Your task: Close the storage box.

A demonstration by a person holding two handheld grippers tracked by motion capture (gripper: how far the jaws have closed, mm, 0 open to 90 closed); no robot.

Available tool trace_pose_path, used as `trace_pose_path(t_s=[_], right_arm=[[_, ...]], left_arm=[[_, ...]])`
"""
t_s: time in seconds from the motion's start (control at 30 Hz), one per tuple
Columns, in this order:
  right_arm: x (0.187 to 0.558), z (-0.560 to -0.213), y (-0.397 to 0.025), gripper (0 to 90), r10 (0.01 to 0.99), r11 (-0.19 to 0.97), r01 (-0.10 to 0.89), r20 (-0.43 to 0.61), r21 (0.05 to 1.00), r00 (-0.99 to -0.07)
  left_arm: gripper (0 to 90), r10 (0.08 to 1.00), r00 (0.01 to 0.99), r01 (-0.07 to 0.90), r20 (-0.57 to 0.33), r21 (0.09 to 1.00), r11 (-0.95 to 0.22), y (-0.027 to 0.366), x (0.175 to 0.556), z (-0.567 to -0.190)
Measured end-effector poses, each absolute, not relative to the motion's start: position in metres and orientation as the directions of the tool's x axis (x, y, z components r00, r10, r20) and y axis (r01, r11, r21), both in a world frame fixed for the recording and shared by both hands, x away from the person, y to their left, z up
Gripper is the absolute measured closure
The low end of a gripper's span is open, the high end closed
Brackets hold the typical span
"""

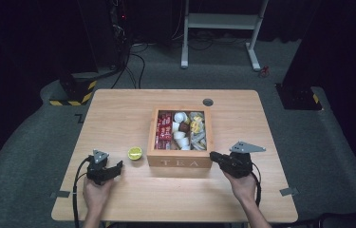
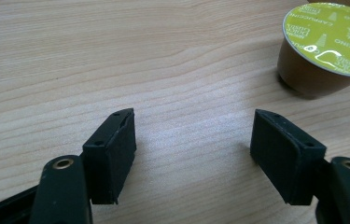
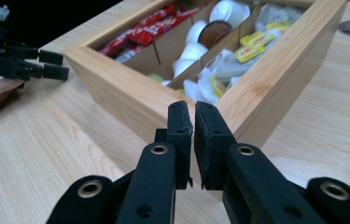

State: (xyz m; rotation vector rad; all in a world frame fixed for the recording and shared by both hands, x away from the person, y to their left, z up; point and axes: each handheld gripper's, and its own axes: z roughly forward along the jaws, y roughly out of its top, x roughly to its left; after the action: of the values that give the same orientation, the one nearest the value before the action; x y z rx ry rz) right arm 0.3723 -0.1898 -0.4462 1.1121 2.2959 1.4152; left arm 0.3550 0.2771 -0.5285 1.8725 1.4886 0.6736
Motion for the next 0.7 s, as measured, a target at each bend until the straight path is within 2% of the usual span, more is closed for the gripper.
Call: trace_pose_path(t_s=[0.7], right_arm=[[0.379, -0.414, -0.217, 83.4, 0.747, 0.21, 0.431, 0.141, 0.877, -0.65]], left_arm=[[31.8, 0.974, 0.225, 0.644, 0.001, 0.751, -0.149, 0.277, 0.355, -0.528]])
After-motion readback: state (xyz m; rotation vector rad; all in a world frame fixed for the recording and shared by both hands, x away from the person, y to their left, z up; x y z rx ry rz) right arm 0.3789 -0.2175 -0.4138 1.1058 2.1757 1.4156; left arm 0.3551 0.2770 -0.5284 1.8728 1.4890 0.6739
